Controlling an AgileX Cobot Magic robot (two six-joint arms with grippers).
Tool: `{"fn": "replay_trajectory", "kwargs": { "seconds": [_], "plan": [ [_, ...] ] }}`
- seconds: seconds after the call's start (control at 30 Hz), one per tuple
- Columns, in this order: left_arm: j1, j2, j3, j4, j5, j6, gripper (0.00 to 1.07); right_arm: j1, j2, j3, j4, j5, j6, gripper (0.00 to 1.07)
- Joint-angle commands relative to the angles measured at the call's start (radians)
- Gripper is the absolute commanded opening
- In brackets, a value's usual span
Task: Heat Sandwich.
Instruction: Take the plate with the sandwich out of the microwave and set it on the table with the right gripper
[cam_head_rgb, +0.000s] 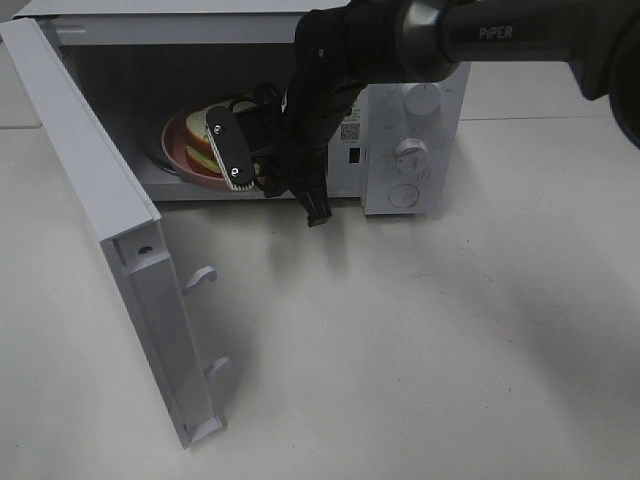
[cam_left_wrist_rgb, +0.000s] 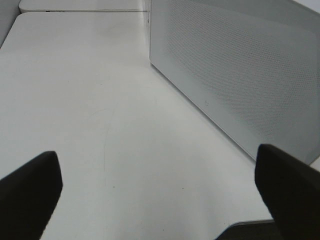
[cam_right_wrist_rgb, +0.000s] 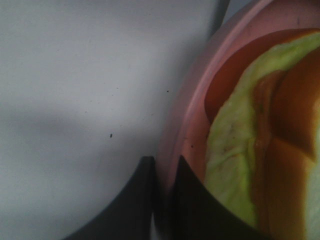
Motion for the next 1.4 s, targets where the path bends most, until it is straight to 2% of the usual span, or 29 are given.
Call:
{"fn": "replay_trajectory", "kwargs": {
  "seconds": [0.03, 0.4, 0.53, 0.7, 0.97, 1.17, 1.4],
  "plan": [
    [0.002, -0.015, 0.003, -0.001, -0.011, -0.006, 0.98, -0.003, -0.046, 0.064, -0.004, 0.001, -0.034, 0.0],
    [0.002, -0.015, 0.003, -0.001, -0.011, -0.006, 0.98, -0.003, -0.148, 0.171, 0.029, -0.051, -0.096, 0.0],
    [0.002, -0.015, 0.003, -0.001, -0.011, -0.006, 0.98, -0.003, -0.204, 0.216, 0.115, -0.05, -0.205, 0.0],
    [0.002, -0.015, 0.003, -0.001, -0.011, -0.006, 0.98, -0.003, -0.23, 0.237, 0.136, -0.054, -0.227, 0.0],
    [0.002, -0.015, 0.003, -0.001, -0.011, -0.006, 0.98, -0.003, -0.307, 0.337, 0.165, -0.087, -0.28, 0.0],
    [0.002, -0.015, 0.003, -0.001, -0.011, -0.006, 0.98, -0.003, -0.374, 0.435, 0.232, -0.144, -0.335, 0.0],
    [0.002, -0.015, 0.003, -0.001, -0.011, -0.006, 0.98, -0.003, -0.44, 0.516, 0.241, -0.183, -0.34, 0.0]
  ]
}}
